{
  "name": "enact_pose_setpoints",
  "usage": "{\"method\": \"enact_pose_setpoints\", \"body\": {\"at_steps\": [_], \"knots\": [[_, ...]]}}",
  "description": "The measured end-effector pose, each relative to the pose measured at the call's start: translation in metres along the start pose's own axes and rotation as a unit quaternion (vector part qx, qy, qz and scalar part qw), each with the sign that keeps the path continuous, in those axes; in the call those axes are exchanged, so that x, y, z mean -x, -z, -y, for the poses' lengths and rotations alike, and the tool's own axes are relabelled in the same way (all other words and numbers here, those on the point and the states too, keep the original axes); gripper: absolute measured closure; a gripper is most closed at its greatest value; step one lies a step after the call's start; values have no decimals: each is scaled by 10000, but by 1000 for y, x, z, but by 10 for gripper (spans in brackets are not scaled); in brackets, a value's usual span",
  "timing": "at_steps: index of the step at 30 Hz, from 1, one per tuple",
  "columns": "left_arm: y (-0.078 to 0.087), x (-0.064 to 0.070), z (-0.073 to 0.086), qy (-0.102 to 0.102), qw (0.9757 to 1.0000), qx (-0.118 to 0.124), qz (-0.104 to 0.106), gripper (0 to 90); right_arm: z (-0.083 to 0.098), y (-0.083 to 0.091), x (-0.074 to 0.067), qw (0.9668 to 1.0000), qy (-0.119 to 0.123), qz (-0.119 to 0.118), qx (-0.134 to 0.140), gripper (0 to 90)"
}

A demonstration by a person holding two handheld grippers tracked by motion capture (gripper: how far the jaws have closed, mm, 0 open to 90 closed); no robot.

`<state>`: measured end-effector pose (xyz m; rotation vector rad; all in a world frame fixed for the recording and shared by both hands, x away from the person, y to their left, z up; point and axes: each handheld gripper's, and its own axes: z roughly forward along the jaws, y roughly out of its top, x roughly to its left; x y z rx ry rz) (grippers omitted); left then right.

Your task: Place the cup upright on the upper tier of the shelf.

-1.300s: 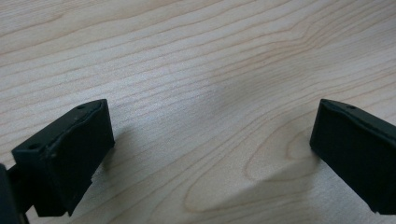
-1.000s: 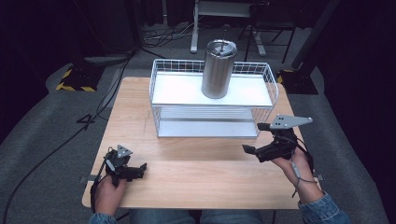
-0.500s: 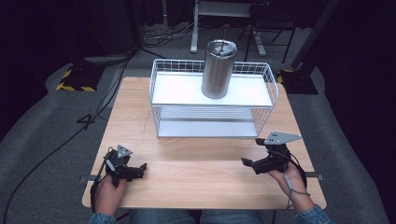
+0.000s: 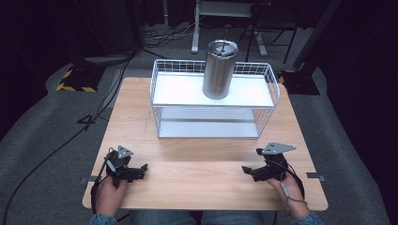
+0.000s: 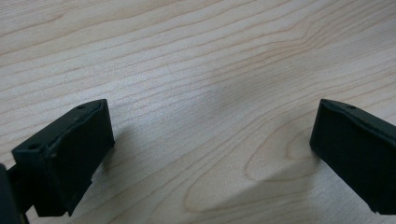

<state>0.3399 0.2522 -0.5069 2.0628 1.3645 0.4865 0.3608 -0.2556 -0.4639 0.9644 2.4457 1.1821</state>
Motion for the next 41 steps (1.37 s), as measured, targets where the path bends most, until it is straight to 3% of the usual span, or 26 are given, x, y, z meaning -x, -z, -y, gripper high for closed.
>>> {"method": "enact_pose_setpoints", "body": {"at_steps": [7,20,22,25,41], "knots": [[0,0,0,0,10000,1,-1,0,15,-10,0,9998,-66,1,-171,35],[0,0,0,-1,10000,1,-1,0,28,-20,-4,9989,64,92,-462,37],[0,0,0,0,10000,1,-1,0,31,-24,-6,9978,193,171,-611,22],[0,0,0,-1,10000,1,-2,0,35,-27,-8,9985,240,166,-462,1],[0,0,0,-1,10000,3,-2,0,36,-25,-9,9986,220,193,-449,1]]}}
